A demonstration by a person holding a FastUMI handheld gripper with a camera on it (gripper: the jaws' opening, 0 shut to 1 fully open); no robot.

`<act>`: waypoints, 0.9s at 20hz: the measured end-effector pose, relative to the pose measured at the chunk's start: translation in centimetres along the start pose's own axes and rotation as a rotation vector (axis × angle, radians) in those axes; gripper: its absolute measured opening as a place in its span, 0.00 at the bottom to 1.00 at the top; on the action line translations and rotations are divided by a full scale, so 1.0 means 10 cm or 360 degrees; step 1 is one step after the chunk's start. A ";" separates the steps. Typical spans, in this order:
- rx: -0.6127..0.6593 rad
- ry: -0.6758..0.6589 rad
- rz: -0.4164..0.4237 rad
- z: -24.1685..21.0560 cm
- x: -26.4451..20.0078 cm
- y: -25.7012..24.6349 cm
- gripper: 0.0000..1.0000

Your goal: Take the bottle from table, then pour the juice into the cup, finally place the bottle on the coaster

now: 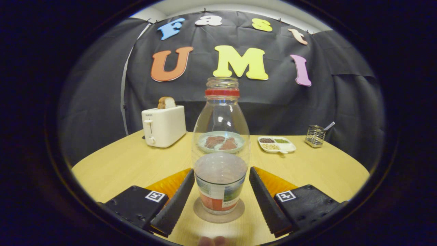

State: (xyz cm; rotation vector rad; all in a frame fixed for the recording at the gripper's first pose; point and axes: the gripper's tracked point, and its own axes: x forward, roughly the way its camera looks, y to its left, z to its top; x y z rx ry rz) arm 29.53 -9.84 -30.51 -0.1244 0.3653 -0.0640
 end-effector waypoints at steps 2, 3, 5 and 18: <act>-0.0004 -0.0043 0.0001 0.10 -0.10 0.01 1.00; -0.0002 -0.0065 -0.0006 0.15 -0.17 -0.02 1.00; 0.0037 -0.0099 0.0014 0.25 -0.32 0.01 1.00; 0.0207 -0.0512 -0.0099 1.67 -2.57 -0.08 1.00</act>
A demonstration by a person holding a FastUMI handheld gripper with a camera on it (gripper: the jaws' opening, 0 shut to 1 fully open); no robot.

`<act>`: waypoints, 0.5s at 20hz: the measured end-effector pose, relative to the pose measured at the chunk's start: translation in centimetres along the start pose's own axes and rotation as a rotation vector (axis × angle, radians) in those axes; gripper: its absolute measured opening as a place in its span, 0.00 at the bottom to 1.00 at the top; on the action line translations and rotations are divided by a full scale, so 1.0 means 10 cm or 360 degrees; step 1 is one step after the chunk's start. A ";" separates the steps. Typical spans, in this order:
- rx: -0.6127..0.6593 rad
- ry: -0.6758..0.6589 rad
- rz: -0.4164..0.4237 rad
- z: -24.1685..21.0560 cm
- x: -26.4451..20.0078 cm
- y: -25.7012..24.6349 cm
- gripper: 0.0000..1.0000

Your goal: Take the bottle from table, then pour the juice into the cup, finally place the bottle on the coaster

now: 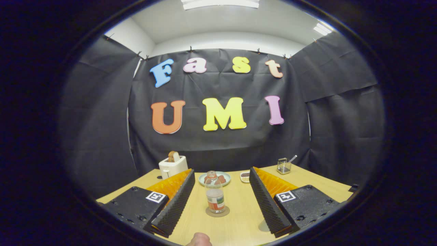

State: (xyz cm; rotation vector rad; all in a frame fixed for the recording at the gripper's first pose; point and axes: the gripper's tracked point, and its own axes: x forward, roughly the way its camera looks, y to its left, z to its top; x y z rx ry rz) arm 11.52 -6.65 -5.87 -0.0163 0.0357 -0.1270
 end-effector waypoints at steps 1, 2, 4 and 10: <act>0.0017 -0.0040 0.0007 0.17 -0.16 0.01 1.00; 0.0008 -0.0057 0.0008 0.29 -0.30 0.02 1.00; -0.0055 -0.0090 0.0011 0.47 -0.60 0.06 1.00; -0.0058 -0.0090 0.0058 0.53 -1.29 0.22 1.00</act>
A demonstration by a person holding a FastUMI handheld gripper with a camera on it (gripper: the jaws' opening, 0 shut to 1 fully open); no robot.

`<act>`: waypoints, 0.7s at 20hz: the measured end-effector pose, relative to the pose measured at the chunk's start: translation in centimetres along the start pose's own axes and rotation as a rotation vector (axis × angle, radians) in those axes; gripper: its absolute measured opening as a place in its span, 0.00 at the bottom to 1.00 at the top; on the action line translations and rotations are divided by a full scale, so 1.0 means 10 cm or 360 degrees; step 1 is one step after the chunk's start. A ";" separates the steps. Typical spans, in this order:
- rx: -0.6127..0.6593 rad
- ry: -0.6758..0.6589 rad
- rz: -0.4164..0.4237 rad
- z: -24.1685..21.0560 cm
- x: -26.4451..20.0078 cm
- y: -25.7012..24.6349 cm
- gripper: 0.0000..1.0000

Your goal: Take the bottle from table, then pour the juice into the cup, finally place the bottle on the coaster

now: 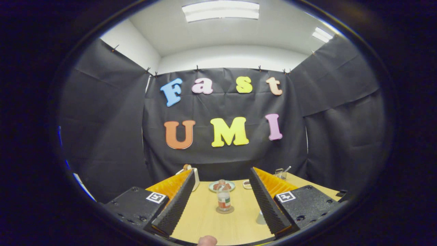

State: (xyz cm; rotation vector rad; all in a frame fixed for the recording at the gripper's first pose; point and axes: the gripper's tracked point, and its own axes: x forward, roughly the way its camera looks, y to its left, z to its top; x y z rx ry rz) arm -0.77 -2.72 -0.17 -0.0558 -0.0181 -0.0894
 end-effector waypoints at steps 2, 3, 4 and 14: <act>-0.0054 -0.0011 -0.0002 0.07 -0.13 0.02 1.00; -0.0078 -0.0009 -0.0009 0.07 -0.19 0.01 1.00; -0.0096 -0.0003 -0.0015 0.07 -0.23 0.00 1.00; 0.0056 0.0004 0.0014 0.04 -0.36 -0.19 1.00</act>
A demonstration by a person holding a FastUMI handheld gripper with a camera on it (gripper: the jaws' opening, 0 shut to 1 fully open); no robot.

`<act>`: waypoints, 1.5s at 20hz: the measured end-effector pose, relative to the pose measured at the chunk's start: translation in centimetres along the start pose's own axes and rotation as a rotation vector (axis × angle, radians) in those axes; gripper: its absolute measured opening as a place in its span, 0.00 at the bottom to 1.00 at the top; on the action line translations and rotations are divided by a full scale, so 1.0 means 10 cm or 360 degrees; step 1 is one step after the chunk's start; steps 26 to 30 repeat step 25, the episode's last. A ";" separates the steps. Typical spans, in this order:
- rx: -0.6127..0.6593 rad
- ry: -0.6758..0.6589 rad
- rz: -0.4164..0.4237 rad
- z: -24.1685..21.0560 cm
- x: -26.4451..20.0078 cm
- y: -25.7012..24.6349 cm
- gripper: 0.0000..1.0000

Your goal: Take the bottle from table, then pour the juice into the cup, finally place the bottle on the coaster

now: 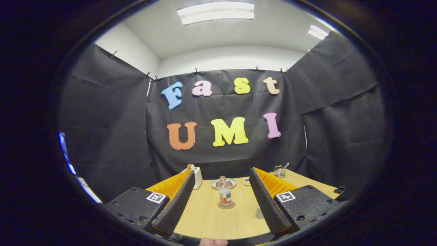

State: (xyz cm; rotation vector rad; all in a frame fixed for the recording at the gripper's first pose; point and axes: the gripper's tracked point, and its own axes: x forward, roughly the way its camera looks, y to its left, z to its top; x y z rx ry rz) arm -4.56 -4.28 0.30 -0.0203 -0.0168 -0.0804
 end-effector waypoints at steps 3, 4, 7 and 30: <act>-0.0028 0.0015 -0.0002 -0.01 0.02 -0.03 1.00; -0.0035 0.0012 -0.0001 -0.01 0.02 -0.04 1.00; -0.0053 0.0010 0.0021 -0.01 0.05 0.00 1.00; -0.0099 0.0018 0.0082 -0.06 0.12 0.06 1.00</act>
